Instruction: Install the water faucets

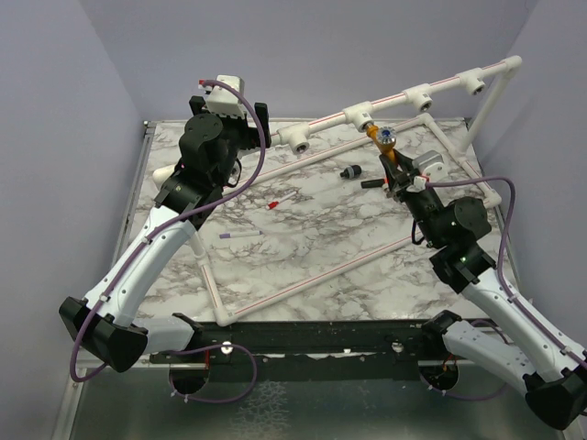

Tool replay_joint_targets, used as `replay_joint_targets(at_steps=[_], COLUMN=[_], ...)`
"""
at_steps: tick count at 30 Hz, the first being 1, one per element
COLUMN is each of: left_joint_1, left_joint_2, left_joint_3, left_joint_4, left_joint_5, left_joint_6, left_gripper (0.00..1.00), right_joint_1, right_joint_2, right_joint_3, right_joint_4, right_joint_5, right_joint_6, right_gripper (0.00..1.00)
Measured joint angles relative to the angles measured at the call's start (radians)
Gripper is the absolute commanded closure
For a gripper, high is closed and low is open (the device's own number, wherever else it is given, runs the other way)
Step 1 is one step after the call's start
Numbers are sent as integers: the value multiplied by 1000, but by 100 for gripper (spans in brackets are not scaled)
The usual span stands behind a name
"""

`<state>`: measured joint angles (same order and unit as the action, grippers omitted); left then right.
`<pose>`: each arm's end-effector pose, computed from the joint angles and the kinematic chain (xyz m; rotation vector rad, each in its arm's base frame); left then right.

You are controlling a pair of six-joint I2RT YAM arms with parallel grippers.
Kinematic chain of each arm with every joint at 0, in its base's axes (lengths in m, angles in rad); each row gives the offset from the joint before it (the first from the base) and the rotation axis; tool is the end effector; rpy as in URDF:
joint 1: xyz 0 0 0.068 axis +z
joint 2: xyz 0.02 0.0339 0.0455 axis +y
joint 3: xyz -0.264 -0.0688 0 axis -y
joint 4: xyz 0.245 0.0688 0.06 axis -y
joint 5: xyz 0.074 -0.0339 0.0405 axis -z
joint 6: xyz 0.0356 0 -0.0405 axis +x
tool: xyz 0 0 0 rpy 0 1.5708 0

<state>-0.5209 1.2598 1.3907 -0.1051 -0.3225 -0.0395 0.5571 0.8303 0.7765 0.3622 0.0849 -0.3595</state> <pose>0.2502 -0.1306 0.4591 0.1166 1.5452 -0.1948 0.1663 0.1000 0.3883 -0.4927 1.1645 0.1170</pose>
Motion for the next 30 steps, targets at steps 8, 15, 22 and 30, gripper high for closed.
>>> replay_joint_targets(at_steps=[8, 15, 22, 30], left_joint_1=[0, 0, 0, 0], left_joint_2=[0, 0, 1, 1], left_joint_3=[0, 0, 0, 0], left_joint_4=[0, 0, 2, 2], left_joint_5=[0, 0, 0, 0], left_joint_6=[0, 0, 2, 4], left_gripper=[2, 2, 2, 2], right_joint_1=[-16, -20, -21, -21], right_joint_2=[12, 17, 19, 19], right_joint_3=[-4, -25, -51, -55], right_joint_4=[11, 14, 58, 68], right_joint_5=[-35, -55, -57, -56], right_joint_6=[-2, -16, -45, -83], right_gripper=[99, 99, 99, 99])
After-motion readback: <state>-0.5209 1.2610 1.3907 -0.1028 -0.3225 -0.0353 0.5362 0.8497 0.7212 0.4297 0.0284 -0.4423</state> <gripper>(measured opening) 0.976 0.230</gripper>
